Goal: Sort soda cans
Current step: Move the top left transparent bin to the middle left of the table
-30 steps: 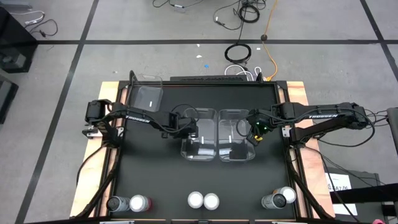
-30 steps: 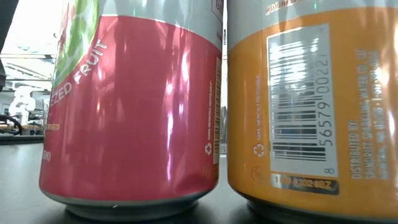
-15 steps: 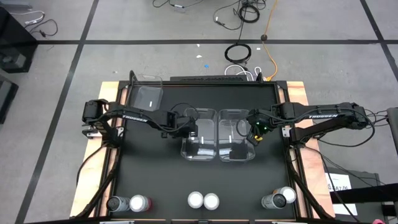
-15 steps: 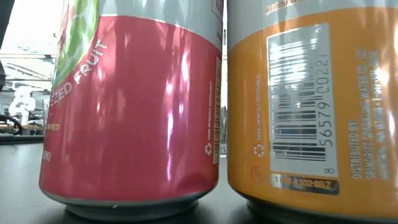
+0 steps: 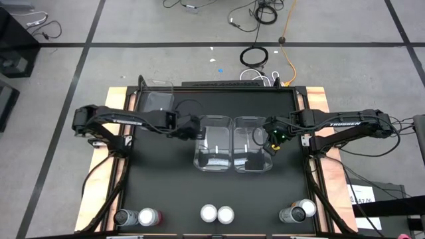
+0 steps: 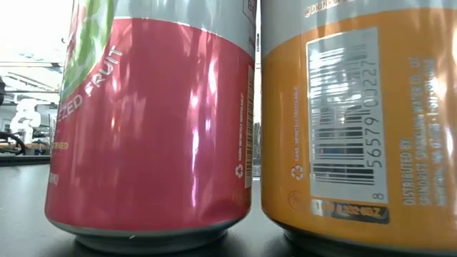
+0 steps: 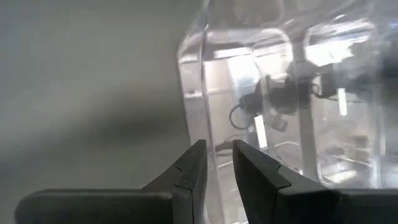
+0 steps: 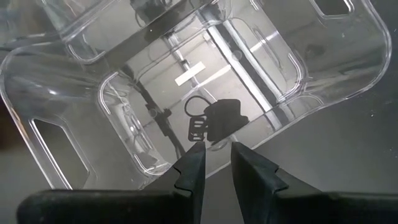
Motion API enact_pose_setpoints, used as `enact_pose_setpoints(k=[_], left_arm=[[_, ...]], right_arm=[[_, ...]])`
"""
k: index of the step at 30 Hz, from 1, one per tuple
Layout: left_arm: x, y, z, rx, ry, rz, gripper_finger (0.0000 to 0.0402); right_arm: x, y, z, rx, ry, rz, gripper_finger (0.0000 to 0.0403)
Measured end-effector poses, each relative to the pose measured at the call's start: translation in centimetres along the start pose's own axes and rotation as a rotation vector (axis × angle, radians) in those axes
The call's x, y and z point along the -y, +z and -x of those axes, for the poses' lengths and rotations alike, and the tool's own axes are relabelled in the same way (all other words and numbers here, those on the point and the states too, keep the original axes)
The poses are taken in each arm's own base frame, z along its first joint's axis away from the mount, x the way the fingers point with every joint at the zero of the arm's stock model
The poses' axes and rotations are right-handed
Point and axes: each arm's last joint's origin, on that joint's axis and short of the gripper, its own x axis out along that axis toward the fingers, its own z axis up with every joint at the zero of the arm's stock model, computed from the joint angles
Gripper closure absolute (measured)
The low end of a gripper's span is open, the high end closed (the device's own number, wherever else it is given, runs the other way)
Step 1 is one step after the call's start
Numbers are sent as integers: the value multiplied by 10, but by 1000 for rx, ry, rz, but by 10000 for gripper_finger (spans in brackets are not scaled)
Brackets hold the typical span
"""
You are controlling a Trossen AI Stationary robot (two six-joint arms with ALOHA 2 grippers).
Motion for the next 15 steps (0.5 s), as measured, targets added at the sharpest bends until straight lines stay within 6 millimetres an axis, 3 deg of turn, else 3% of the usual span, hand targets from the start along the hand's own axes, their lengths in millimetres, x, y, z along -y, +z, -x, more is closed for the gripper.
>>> enact_pose_setpoints(k=[7,15], left_arm=[[-18,28,29,42,-12,-62,314],[-64,66,59,46,103,-80,314]], right_arm=[[0,0,0,1,0,-60,332],[-1,1,0,9,7,-155,332]])
